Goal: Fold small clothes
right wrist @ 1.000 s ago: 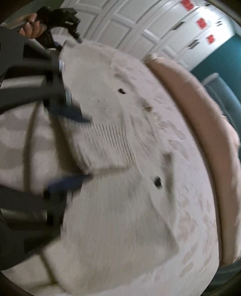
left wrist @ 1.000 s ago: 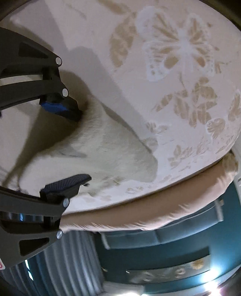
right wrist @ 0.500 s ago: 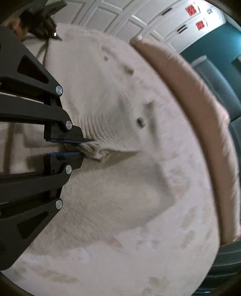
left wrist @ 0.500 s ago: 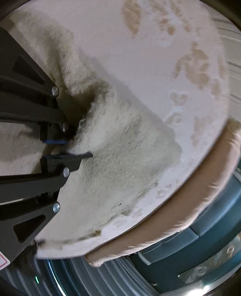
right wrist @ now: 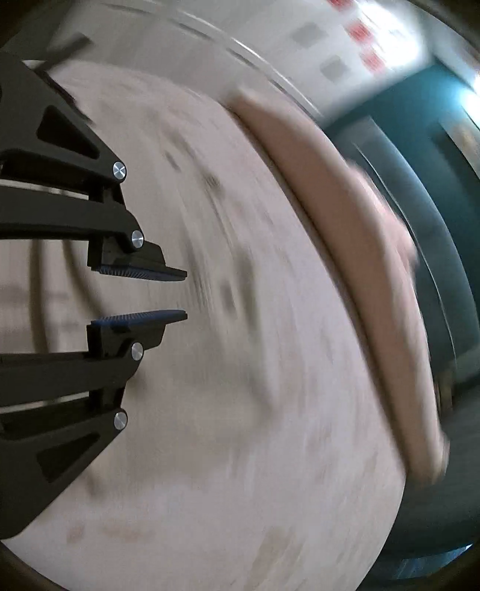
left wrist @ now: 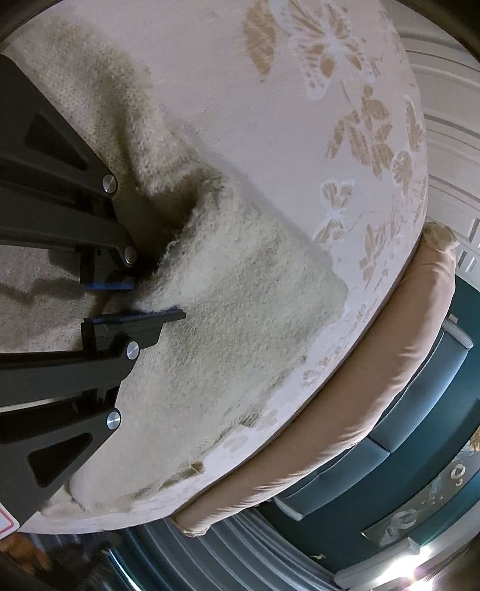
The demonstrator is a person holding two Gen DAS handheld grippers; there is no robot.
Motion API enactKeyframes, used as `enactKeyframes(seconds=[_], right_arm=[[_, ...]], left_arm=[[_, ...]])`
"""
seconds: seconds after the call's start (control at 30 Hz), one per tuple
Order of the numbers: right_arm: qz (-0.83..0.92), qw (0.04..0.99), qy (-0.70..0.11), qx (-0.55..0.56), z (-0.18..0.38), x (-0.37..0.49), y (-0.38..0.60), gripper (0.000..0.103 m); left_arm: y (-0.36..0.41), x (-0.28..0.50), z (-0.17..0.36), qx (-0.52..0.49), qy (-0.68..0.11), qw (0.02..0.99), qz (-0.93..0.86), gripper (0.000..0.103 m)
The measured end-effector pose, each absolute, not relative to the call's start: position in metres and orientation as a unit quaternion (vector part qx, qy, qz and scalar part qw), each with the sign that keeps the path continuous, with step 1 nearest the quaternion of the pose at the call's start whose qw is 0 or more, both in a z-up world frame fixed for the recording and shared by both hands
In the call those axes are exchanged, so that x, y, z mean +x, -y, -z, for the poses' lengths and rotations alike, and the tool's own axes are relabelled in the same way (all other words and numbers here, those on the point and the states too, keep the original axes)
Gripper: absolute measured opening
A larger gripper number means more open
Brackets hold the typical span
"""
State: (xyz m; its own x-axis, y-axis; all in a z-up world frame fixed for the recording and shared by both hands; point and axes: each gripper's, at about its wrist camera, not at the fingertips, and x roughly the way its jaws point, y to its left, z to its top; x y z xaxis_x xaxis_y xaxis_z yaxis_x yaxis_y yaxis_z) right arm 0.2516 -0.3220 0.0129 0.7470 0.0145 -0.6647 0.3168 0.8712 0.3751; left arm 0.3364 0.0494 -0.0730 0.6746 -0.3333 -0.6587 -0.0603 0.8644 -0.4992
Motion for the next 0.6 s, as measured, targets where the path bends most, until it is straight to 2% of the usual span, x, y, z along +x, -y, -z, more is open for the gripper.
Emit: enactKeyframes(seconds=[0.17,0.27,0.33,0.43,0.53,0.6], right_arm=[[-0.111,0.884,-0.428,0.151,-0.007,0.345,0.18,0.016],[-0.129,0.863,-0.476,0.111,0.022,0.379,0.13,0.016],[-0.11,0.859,-0.493,0.086,0.04,0.393,0.123,0.012],[-0.099,0.867,-0.48,0.09,0.04,0.398,0.15,0.01],[-0.029,0.877,-0.461,0.133,0.038,0.376,0.237,0.009],[0.039,0.871,-0.449,0.193,0.042,0.348,0.314,0.0]], left_arm=[[-0.05,0.336,0.072,-0.247,-0.394,0.882,0.078,0.012],[-0.051,0.336,0.073,-0.25,-0.391,0.882,0.08,0.013],[-0.051,0.334,0.072,-0.248,-0.39,0.883,0.08,0.012],[-0.053,0.332,0.073,-0.255,-0.389,0.881,0.086,0.013],[-0.054,0.331,0.073,-0.258,-0.387,0.881,0.088,0.013],[-0.054,0.331,0.072,-0.256,-0.386,0.882,0.089,0.013]])
